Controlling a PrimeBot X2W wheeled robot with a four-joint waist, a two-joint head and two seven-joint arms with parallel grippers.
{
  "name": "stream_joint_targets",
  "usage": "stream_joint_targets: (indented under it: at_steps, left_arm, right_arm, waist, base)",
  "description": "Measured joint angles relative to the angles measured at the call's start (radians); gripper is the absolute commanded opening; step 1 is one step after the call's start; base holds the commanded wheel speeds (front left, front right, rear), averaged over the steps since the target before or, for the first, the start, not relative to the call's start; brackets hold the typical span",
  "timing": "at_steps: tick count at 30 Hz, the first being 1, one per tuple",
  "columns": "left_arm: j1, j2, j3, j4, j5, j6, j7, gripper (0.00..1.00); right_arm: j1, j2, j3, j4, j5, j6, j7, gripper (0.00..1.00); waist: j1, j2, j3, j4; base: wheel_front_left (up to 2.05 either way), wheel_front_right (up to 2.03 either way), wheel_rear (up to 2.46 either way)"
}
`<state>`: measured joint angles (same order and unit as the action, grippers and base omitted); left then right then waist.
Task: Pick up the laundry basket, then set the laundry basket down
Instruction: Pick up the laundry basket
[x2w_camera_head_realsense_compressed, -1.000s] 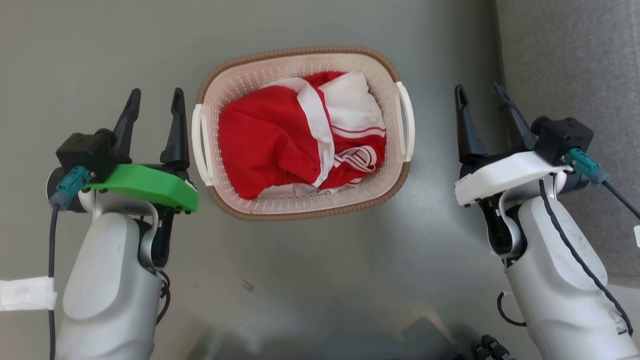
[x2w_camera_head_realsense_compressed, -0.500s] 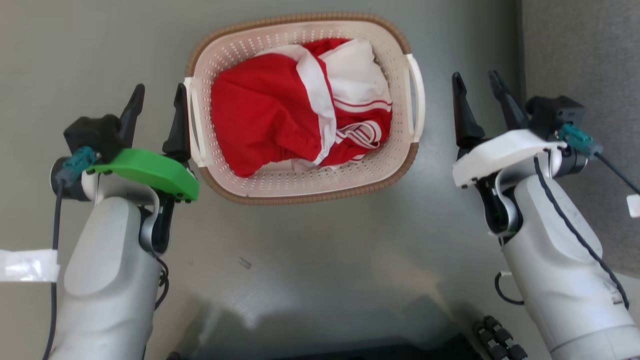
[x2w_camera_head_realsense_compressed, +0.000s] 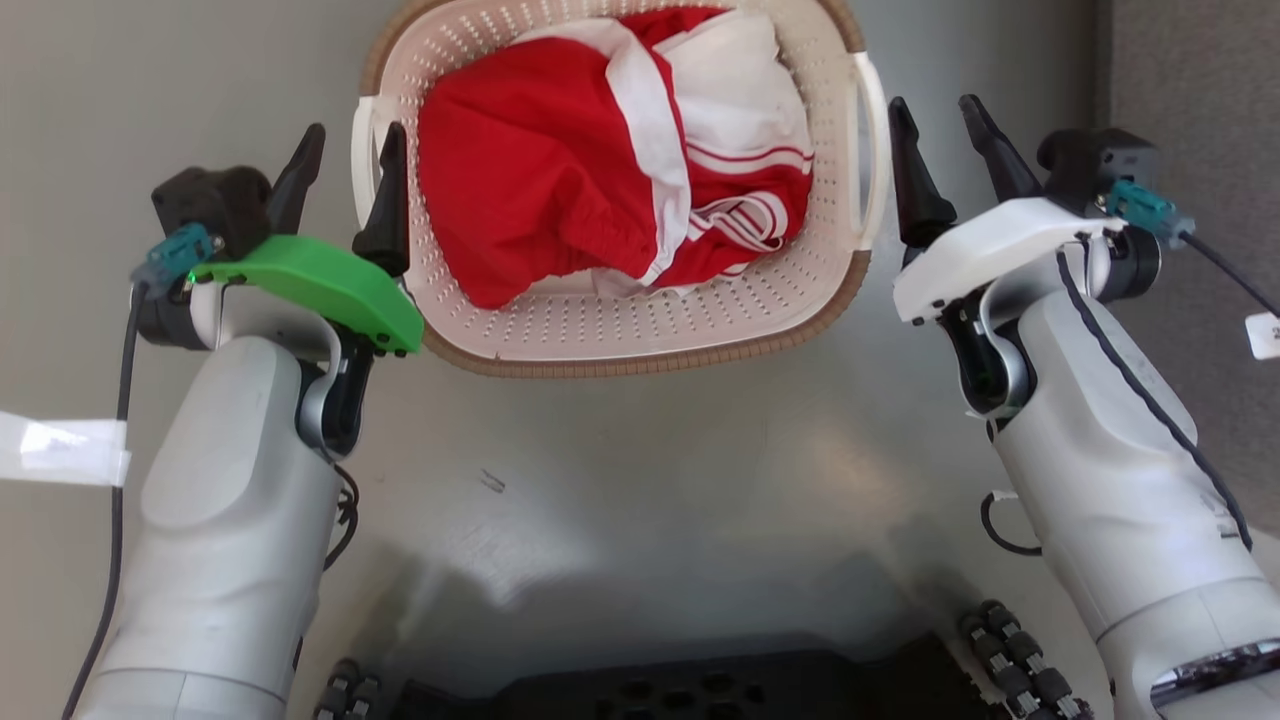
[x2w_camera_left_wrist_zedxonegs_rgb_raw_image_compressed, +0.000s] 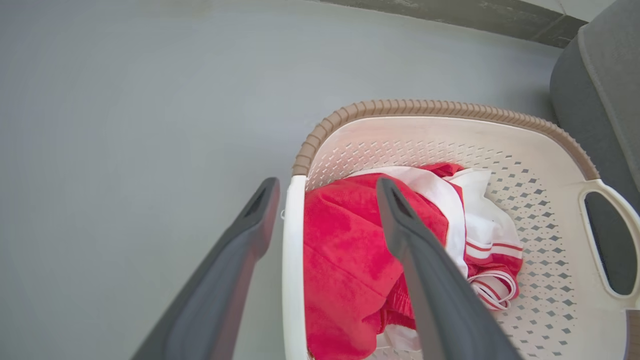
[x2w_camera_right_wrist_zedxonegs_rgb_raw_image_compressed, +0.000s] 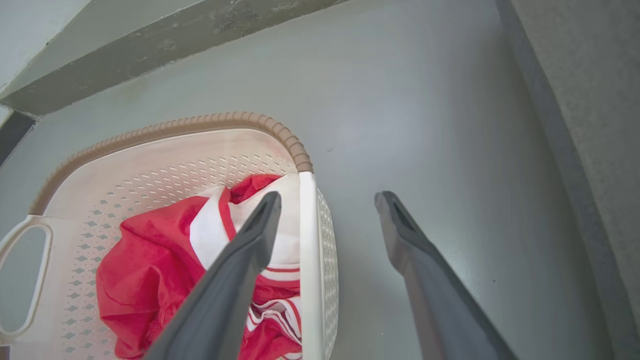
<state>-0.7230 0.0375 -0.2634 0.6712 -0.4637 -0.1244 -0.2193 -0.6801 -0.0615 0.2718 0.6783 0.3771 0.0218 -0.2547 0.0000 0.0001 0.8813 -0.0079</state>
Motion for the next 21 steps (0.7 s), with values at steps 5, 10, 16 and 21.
stream_joint_targets:
  at_steps: [5, 10, 16, 21]
  left_arm:
    - [-0.035, -0.002, -0.012, 0.042, -0.017, 0.000, 0.016, 1.00]
    - [-0.061, -0.003, -0.022, 0.090, -0.032, 0.000, 0.025, 1.00]
    - [-0.088, -0.007, -0.054, 0.134, -0.076, 0.000, 0.057, 1.00]
    - [-0.122, -0.011, -0.075, 0.166, -0.088, 0.000, 0.083, 1.00]
  right_arm:
    - [-0.041, -0.001, 0.035, 0.050, 0.017, 0.005, 0.000, 1.00]
    - [-0.077, -0.002, 0.064, 0.100, 0.044, 0.013, 0.005, 1.00]
    - [-0.116, -0.002, 0.096, 0.160, 0.071, 0.022, 0.014, 1.00]
    - [-0.160, -0.003, 0.119, 0.187, 0.101, 0.022, 0.019, 1.00]
  waist:
    - [0.0000, 0.0000, 0.035, 0.008]
    - [0.0000, 0.0000, 0.066, 0.016]
    - [0.0000, 0.0000, 0.096, 0.025]
    - [0.0000, 0.0000, 0.117, 0.029]
  base:
    - [0.00, 0.00, 0.00]
    - [0.00, 0.00, 0.00]
    - [0.00, 0.00, 0.00]
    - [0.00, 0.00, 0.00]
